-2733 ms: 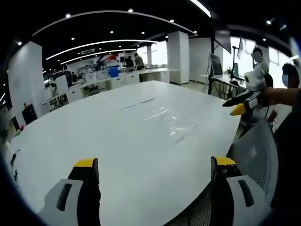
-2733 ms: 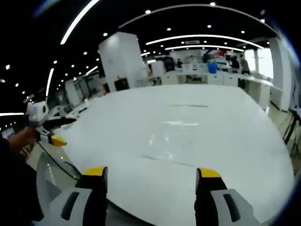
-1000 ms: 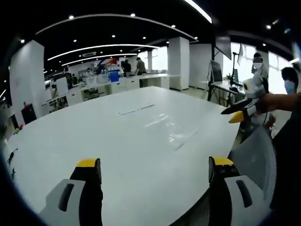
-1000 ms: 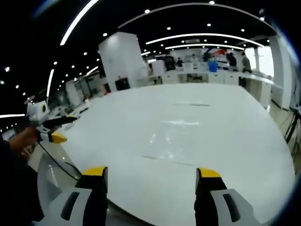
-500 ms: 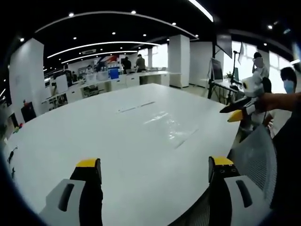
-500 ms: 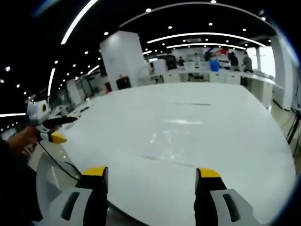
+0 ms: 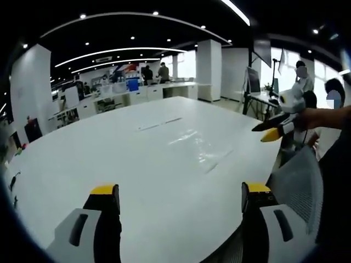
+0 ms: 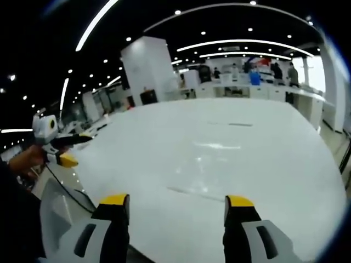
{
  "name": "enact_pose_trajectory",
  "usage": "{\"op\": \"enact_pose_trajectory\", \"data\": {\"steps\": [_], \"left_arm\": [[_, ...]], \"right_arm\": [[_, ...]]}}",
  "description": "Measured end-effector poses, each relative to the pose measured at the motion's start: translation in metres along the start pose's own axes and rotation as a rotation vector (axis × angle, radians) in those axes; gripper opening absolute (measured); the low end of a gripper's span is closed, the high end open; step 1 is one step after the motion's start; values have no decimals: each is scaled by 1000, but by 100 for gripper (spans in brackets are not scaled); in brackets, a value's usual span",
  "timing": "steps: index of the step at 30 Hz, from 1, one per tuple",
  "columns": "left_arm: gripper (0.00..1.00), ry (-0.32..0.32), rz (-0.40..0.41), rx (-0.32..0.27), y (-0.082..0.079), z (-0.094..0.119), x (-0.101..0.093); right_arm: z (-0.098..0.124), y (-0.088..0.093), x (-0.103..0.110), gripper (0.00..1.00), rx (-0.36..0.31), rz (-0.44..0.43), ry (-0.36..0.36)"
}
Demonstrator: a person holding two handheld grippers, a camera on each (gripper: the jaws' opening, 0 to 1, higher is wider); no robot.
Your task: Open the resealable bag by pulling the two sides of the seal apart until the entire bag opening is separated and visibly accessible.
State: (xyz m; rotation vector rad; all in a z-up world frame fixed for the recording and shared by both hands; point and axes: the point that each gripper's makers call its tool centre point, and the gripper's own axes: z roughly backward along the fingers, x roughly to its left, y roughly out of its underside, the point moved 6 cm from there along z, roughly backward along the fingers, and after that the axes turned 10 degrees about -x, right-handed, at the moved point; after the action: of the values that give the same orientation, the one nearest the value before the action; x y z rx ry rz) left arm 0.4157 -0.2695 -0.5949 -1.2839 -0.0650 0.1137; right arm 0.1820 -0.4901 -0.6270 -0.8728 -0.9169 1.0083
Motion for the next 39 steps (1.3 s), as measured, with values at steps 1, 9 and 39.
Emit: {"op": "enact_pose_trajectory", "data": {"steps": [1, 9, 39], "left_arm": [[89, -1, 1, 1, 0, 0, 1], [88, 2, 12, 7, 1, -4, 1], [97, -9, 3, 25, 8, -6, 7]], "right_arm": [[0, 0, 0, 68, 1, 2, -1], [-7, 7, 1, 67, 32, 21, -17], [-70, 10, -7, 54, 147, 266, -133]]}}
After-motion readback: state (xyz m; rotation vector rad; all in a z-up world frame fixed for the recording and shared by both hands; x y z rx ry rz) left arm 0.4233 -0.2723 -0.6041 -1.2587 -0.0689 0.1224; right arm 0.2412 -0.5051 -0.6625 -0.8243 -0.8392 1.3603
